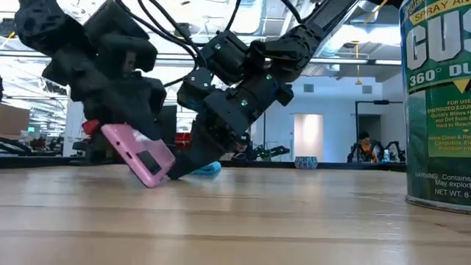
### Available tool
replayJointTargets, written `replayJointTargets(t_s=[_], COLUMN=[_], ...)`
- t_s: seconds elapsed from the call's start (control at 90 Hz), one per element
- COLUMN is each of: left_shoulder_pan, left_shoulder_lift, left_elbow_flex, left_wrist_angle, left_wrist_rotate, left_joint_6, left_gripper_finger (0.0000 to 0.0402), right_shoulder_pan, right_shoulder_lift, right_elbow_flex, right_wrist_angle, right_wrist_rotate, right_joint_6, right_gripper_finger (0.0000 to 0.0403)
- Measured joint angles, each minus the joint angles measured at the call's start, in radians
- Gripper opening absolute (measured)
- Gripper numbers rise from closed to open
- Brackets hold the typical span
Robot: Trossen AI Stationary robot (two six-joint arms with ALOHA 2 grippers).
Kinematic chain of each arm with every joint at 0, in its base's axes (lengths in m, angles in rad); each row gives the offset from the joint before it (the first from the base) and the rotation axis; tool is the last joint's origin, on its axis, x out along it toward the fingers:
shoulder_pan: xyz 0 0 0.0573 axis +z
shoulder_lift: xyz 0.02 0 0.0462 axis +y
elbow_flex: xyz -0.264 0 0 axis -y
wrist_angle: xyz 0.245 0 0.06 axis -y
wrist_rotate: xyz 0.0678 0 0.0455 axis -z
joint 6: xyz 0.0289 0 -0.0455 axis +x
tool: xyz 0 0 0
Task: Apply microfiber cloth
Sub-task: Spray the device using the spray bottle
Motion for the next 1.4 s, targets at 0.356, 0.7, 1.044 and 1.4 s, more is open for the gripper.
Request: replayJointTargets(t_s=[0.356, 0.7, 1.044, 1.4], left_shoulder_pan=[-0.004, -0.012, -0.043, -0.087], left_shoulder_lift=[-0.004, -0.006, -0.078, -0.289], left_elbow_flex=[-0.001, 0.001, 0.0, -0.006], left_wrist_angle=[-0.054, -0.033, -0.063, -0.278], left_wrist_rotate=[-0.019, -0.076, -0.203, -0.416], left_joint_6=[0.046, 0.168, 0.271, 0.402], left_gripper_finger=[0.0047, 0.0012, 0.0006, 0.0002], right_shoulder_pan=[-0.001, -0.014, -0.041, -0.075], right_shoulder_lift=[-0.001, -0.002, -0.003, -0.061], right_elbow_flex=[-0.003, -0.004, -0.003, -0.007], right_wrist_angle=[-0.015, -0.023, -0.042, -0.125], right_wrist_rotate=[-0.001, -0.007, -0.004, 0.023], right_joint_6=[0.0, -0.012, -0.013, -0.057], right_gripper_finger=[0.0, 0.0, 0.0, 0.0])
